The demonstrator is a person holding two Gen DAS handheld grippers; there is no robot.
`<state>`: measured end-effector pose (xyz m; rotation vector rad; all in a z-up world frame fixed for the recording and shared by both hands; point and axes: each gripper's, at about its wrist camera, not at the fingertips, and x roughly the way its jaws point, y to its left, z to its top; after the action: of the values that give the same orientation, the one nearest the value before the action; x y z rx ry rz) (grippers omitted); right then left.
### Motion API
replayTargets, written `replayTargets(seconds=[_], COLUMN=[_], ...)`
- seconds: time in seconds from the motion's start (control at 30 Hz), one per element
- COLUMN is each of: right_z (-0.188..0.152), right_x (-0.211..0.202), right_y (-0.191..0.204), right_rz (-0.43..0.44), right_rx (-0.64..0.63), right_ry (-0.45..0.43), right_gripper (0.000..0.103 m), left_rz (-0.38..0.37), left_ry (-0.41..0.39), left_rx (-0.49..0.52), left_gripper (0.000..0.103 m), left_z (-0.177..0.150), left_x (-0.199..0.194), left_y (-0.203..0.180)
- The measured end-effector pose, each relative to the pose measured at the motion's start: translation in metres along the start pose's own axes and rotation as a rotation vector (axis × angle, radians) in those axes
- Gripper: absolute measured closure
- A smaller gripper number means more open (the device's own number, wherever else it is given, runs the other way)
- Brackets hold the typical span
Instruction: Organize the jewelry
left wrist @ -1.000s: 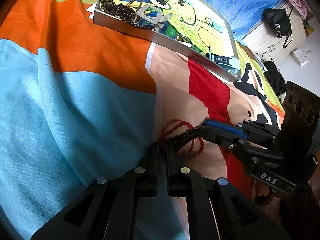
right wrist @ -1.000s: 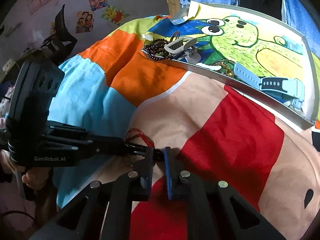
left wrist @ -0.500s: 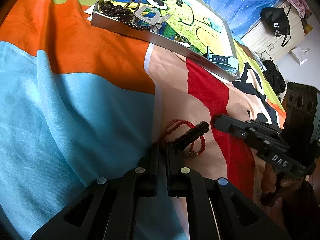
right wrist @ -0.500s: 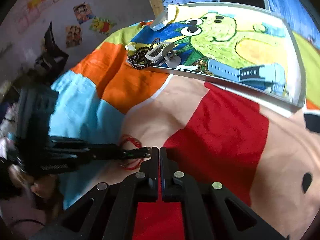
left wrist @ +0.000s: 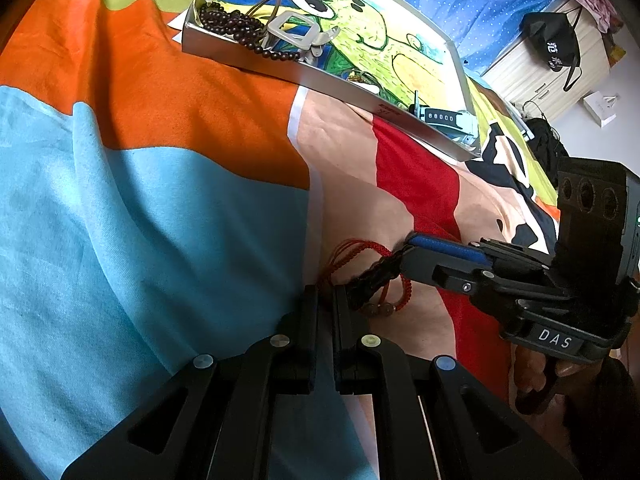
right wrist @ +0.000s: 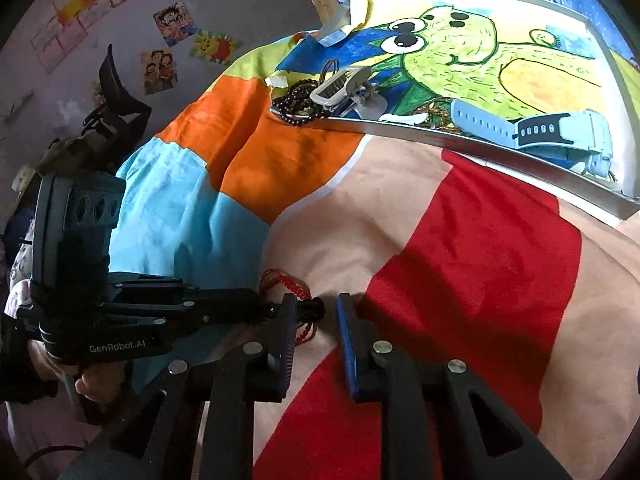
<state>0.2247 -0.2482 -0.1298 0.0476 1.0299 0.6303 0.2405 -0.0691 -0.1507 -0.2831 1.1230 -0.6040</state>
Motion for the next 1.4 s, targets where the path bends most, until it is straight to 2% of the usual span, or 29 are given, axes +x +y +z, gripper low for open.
replayTargets(seconds=[0.03, 0.17, 0.5, 0.6, 0.73, 0.9, 1.0, 1.07, 1.1, 1.2, 1.33, 1.4], right_z=[0.000, -0.002, -0.002, -0.002, -0.001, 0.000, 0.000, 0.000, -0.001, -0.001, 0.000, 0.001], right_x=[0.001, -0.003, -0.026, -0.032, -0.037, -0.039, -0.041, -0.042, -0.043, -0.045, -0.049, -0.053], right_y=[0.001, 0.000, -0.015, -0.022, -0.030, -0.034, -0.035, -0.036, -0.035, -0.033, -0.029, -0.027], right_rz=[0.002, 0.012, -0.041, -0.048, -0.051, -0.063, -0.069, -0.072, -0.074, -0.080, -0.083, -0.082], right_rx=[-0.004, 0.001, 0.070, 0.102, 0.153, 0.176, 0.183, 0.188, 0.188, 0.183, 0.163, 0.156], right_ry=[0.004, -0.008, -0.071, -0.090, -0.115, -0.122, -0.130, -0.136, -0.138, -0.145, -0.167, -0.189], right_gripper=[0.092, 0.095, 0.096, 0.096, 0.096, 0.096, 0.096, 0.096, 0.096, 0.096, 0.097, 0.098], left_rz=[0.002, 0.002, -0.021, -0.037, -0.063, -0.041, -0.023, 0.014, 0.031, 0.043, 0.138, 0.161], left_ry=[0.001, -0.002, -0.007, -0.007, -0.013, -0.009, -0.011, -0.012, -0.009, -0.011, -0.057, -0.095], left_rx=[0.001, 0.006, 0.000, 0.004, 0.030, 0.049, 0.049, 0.057, 0.055, 0.045, 0.128, 0.146], left_gripper=[0.099, 0.099, 0.098, 0.093, 0.076, 0.076, 0.083, 0.096, 0.099, 0.102, 0.103, 0.103], left_z=[0.000, 0.000, 0.001, 0.002, 0.004, 0.006, 0.006, 0.006, 0.007, 0.007, 0.005, 0.004], left_x=[0.000, 0.000, -0.003, -0.004, -0.004, 0.001, 0.002, 0.004, 0.005, 0.005, -0.001, -0.007], left_y=[0.000, -0.001, 0.002, 0.001, -0.006, -0.010, -0.010, -0.009, -0.009, -0.008, -0.022, -0.027])
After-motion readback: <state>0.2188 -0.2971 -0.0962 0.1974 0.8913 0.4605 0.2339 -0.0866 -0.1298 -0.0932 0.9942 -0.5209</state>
